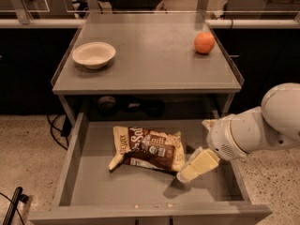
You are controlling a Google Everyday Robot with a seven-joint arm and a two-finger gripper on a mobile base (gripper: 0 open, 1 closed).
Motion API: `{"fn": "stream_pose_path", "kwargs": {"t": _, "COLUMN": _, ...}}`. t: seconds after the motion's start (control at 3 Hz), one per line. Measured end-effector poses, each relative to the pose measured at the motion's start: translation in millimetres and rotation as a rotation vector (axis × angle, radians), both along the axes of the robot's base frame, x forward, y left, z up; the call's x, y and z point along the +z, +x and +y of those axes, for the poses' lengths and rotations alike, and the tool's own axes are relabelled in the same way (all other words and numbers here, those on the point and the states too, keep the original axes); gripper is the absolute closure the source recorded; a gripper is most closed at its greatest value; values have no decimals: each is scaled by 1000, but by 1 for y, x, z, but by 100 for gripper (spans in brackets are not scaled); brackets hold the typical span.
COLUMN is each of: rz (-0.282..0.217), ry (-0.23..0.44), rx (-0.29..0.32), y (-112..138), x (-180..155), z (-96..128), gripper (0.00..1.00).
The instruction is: Pick brown chip bag from top drawer and place on counter
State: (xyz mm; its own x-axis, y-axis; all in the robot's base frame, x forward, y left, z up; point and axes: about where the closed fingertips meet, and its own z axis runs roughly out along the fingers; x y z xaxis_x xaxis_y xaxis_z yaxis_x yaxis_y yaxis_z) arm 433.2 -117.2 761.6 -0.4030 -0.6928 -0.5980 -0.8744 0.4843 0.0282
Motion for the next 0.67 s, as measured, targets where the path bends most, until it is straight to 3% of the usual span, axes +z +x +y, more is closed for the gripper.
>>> {"fn": "stream_pose_path", "kwargs": {"t": 0.33, "rz": -95, "ry": 17, "rx": -23, "y": 39, "x": -14, "z": 34, "gripper": 0}}
{"fn": "stream_pose_path", "kwargs": {"t": 0.67, "rz": -95, "ry": 17, "rx": -24, "y": 39, "x": -14, "z": 34, "gripper": 0}}
